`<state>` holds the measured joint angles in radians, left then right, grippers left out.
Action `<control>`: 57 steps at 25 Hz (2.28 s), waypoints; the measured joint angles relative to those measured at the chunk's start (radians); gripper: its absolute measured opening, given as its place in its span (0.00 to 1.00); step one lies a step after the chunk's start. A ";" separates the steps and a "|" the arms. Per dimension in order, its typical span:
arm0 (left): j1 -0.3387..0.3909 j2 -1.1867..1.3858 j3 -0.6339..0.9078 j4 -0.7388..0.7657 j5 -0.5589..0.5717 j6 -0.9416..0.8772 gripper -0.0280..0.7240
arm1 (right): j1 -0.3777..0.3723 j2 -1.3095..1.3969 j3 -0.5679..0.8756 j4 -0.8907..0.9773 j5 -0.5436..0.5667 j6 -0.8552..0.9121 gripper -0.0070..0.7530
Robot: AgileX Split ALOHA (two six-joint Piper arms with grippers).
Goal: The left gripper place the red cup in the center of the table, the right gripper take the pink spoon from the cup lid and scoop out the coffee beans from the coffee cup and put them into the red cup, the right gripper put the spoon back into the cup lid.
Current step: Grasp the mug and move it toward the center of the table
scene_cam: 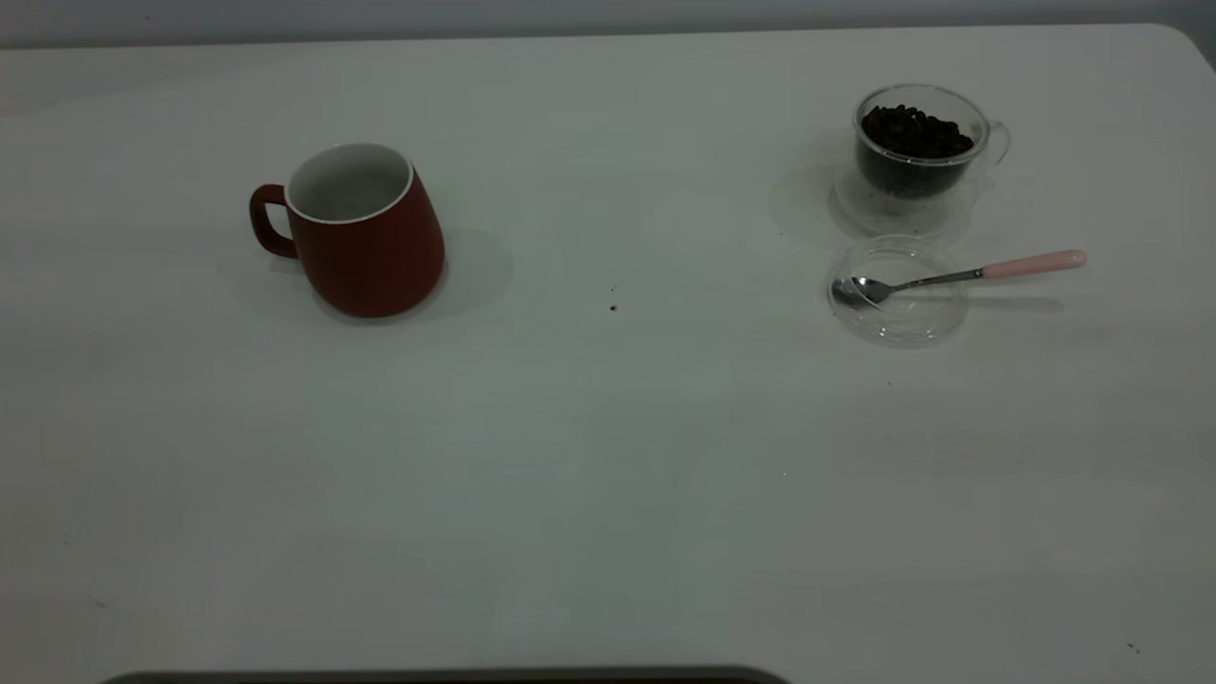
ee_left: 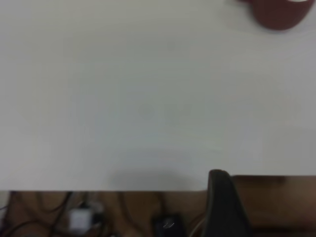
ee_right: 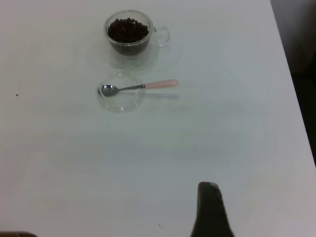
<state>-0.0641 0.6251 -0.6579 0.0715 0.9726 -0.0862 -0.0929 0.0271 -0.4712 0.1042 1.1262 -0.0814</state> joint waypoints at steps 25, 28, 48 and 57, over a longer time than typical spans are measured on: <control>-0.002 1.321 -0.574 -0.103 -0.415 0.858 0.71 | 0.000 0.000 0.000 0.000 0.000 0.000 0.75; -0.002 1.396 -0.633 -0.170 -0.387 1.050 0.71 | 0.000 0.000 0.000 0.000 0.000 0.000 0.75; -0.002 1.611 -0.677 -0.330 -0.529 1.517 0.71 | 0.000 0.000 0.000 0.000 0.000 0.000 0.75; -0.003 1.629 -0.678 -0.503 -0.566 1.725 0.71 | 0.000 0.000 0.000 0.000 0.000 0.000 0.75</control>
<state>-0.0675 2.2542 -1.3361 -0.4311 0.4065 1.6389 -0.0929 0.0271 -0.4712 0.1042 1.1262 -0.0814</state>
